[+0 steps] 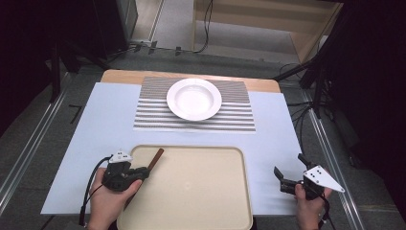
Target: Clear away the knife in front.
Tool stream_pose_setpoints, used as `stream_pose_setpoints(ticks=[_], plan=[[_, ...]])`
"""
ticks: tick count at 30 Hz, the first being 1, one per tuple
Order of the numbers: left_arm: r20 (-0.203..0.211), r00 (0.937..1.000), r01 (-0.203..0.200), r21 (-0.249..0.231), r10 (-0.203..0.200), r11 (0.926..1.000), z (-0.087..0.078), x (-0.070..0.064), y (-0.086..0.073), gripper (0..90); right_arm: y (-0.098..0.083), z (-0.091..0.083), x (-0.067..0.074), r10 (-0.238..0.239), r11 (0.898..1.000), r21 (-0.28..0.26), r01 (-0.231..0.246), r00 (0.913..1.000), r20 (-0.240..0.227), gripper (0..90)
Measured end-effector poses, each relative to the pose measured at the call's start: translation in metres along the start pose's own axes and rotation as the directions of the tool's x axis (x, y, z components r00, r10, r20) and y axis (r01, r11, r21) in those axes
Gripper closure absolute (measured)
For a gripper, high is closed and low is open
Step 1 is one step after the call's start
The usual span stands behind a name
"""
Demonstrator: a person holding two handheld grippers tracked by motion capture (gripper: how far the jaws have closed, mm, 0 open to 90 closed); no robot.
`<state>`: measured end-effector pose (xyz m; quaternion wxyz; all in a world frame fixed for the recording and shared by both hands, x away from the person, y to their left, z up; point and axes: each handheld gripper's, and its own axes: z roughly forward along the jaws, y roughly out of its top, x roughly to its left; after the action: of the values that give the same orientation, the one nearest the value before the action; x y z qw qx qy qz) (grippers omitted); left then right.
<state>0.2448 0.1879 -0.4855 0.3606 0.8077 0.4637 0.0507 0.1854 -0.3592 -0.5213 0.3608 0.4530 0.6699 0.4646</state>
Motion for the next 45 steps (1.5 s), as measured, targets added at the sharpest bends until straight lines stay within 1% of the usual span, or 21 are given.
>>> stream_pose_setpoints(ticks=[2,6,10,12,15,17,19,20,21,22,24,25,26,29,31,35,38,39,42,45], plan=[[0.001,1.0,0.006,0.001,-0.006,1.0,0.0,0.0,-0.003,76.7,0.0,0.0,0.0,0.0,1.0,0.0,0.0,1.0,0.001,0.0],[-0.006,1.0,0.005,0.0,-0.005,1.0,0.001,-0.002,-0.006,76.6,0.0,0.0,0.0,-0.002,1.0,0.0,0.002,1.0,0.0,0.0],[-0.021,0.9998,0.004,0.007,-0.004,1.0,0.003,-0.002,-0.008,76.5,0.0,0.0,0.0,-0.006,1.0,0.0,0.006,1.0,0.001,0.0],[-0.024,0.9997,0.004,-0.003,-0.004,1.0,0.004,-0.002,-0.009,76.5,0.0,0.0,0.0,-0.005,1.0,0.002,0.005,1.0,0.002,0.0],[-0.024,0.9996,-0.015,-0.003,0.015,0.9999,0.004,-0.002,-0.009,76.2,0.0,0.0,0.0,-0.004,1.0,0.001,0.004,1.0,0.001,0.0],[-0.035,0.9991,-0.025,-0.024,0.024,0.9994,0.003,-0.002,-0.009,74.3,0.0,0.0,0.0,-0.001,1.0,0.0,0.001,1.0,0.0,0.0],[-0.028,0.9992,-0.03,-0.058,0.029,0.9979,0.0,-0.003,-0.008,71.9,0.0,0.0,0.0,-0.001,1.0,0.0,0.001,1.0,0.0,0.0],[-0.019,0.9995,-0.028,-0.082,0.027,0.9963,-0.002,-0.003,-0.006,72.0,0.0,0.0,0.0,-0.002,1.0,-0.001,0.002,1.0,-0.001,0.0],[-0.019,0.9995,-0.028,-0.082,0.027,0.9963,-0.002,-0.003,-0.006,73.1,0.0,0.0,0.0,-0.006,1.0,-0.001,0.006,1.0,-0.001,0.0],[-0.004,0.9989,-0.046,-0.093,0.046,0.9946,-0.004,-0.005,-0.002,76.9,0.0,0.001,0.0,-0.008,1.0,0.0,0.008,1.0,-0.001,0.0],[0.003,0.9969,-0.079,-0.084,0.079,0.9933,-0.002,-0.01,0.001,83.9,0.0,0.001,0.0,-0.011,1.0,0.003,0.011,0.9999,0.001,0.0],[0.019,0.9955,-0.091,-0.077,0.092,0.9929,0.0,-0.011,0.002,88.2,0.0,0.001,0.0,-0.012,1.0,0.003,0.012,0.9999,0.0,0.0],[0.03,0.9941,-0.102,-0.063,0.104,0.9928,0.002,-0.013,0.003,89.2,0.0,0.001,0.0,-0.012,1.0,0.003,0.012,0.9999,0.001,0.0],[0.036,0.99,-0.135,-0.032,0.137,0.9903,0.009,-0.018,0.004,89.6,0.0,0.001,0.001,-0.011,1.0,0.004,0.011,0.9999,0.002,0.0],[0.016,0.9889,-0.148,-0.01,0.148,0.989,0.013,-0.019,0.004,89.7,0.0,0.001,0.001,-0.012,1.0,0.004,0.012,0.9999,0.002,0.0],[-0.021,0.9873,-0.157,0.01,0.157,0.9875,0.016,-0.017,0.004,89.7,0.0,0.001,0.001,-0.013,1.0,0.005,0.013,0.9999,0.002,0.0],[-0.026,0.988,-0.152,0.012,0.152,0.9883,0.014,-0.013,0.004,89.8,0.0,0.001,0.001,-0.013,1.0,0.004,0.013,0.9999,0.002,0.0],[-0.033,0.988,-0.151,0.012,0.151,0.9885,0.013,-0.011,0.004,89.8,0.0,0.001,0.001,-0.012,1.0,0.004,0.012,0.9999,0.002,0.0],[-0.035,0.9905,-0.133,0.008,0.133,0.9911,0.009,-0.003,0.002,89.9,0.0,0.001,0.0,-0.01,1.0,0.003,0.01,0.9999,0.001,0.0],[-0.046,0.992,-0.117,0.004,0.118,0.9931,0.004,0.005,0.0,89.8,0.0,0.001,0.0,-0.01,1.0,0.002,0.01,1.0,0.002,0.0]])
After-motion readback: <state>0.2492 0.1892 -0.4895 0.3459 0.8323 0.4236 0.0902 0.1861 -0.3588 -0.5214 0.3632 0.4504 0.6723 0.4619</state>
